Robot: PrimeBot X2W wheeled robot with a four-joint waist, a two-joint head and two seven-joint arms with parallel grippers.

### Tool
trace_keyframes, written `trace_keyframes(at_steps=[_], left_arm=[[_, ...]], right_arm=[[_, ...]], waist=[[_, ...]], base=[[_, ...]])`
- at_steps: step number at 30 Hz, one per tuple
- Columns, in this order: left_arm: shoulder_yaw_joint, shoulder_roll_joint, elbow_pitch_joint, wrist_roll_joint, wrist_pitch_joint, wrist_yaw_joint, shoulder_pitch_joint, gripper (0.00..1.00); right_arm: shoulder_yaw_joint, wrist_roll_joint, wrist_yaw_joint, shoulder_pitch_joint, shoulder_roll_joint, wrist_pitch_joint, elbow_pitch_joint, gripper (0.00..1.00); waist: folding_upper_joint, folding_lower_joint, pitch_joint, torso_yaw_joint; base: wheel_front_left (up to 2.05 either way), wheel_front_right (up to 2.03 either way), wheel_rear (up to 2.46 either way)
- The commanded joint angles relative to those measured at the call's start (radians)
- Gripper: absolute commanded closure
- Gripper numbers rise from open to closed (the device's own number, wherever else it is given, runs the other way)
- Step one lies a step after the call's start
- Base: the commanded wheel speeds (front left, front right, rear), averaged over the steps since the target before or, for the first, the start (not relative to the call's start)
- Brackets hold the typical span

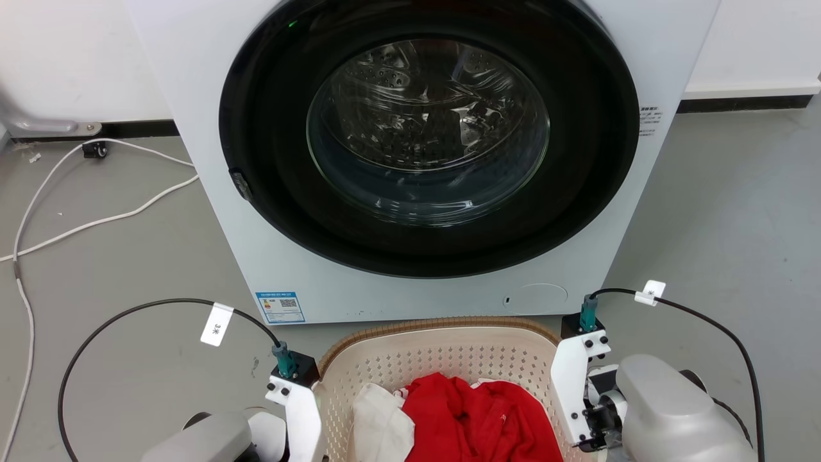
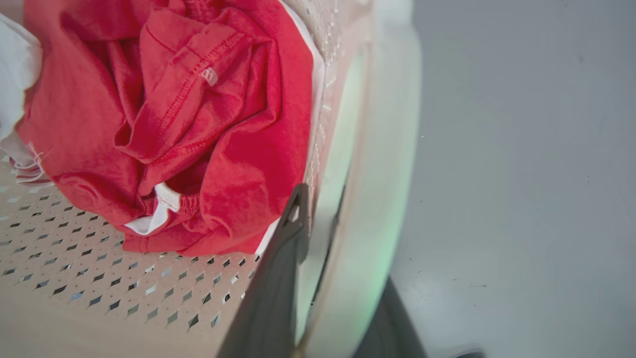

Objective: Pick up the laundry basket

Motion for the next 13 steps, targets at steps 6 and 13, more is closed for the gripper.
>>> trace_keyframes(at_steps=[6,13], left_arm=[[-0.003,-0.011,-0.007,0.007,0.004,-0.013,-0.001,1.0],[-0.003,-0.011,-0.004,0.008,0.008,-0.013,-0.005,1.0]], right_arm=[[0.013,0.012,0.003,-0.017,0.001,0.003,-0.007,1.0],[0.024,0.024,0.003,-0.023,0.002,0.005,-0.013,1.0]], waist=[[0.0,0.0,0.006,-0.002],[0.0,0.0,0.011,-0.002]], base=[[0.0,0.0,0.0],[0.0,0.0,0.0]])
